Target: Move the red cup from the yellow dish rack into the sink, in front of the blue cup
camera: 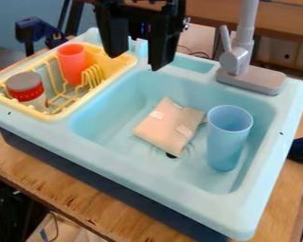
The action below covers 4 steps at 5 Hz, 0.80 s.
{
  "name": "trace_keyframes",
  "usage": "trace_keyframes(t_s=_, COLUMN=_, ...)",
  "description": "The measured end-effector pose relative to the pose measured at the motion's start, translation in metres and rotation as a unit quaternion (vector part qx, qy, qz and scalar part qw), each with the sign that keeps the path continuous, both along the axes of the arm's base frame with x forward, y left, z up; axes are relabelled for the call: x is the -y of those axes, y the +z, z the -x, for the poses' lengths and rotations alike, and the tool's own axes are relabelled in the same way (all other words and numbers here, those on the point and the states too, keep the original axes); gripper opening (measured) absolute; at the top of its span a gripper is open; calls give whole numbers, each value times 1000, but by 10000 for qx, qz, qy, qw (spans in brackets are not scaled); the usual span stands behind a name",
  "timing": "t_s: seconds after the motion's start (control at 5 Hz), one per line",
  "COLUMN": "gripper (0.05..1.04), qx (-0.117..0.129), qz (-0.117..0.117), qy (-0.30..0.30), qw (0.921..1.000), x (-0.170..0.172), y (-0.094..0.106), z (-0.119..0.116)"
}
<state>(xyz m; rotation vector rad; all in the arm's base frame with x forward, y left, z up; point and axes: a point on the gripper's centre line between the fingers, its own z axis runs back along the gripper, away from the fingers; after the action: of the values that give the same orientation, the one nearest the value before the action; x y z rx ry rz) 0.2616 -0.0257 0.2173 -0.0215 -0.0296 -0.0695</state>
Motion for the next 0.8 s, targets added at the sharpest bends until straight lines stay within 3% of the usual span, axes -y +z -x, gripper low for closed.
trace_keyframes(t_s=0.2, gripper=1001, qx=-138, qz=-4, qy=-16, qw=9999, x=0, y=-7, z=0)
trace_keyframes(t_s=0.4, gripper=1001, qx=-72, qz=-9, qy=174, qw=9998, x=-22, y=1, z=-12)
trace_keyframes(t_s=0.6, gripper=1001, qx=-12, qz=-142, qy=397, qw=9991, x=-49, y=6, z=-23)
trace_keyframes(t_s=0.8, gripper=1001, qx=-156, qz=-403, qy=550, qw=9976, x=-72, y=-2, z=-34)
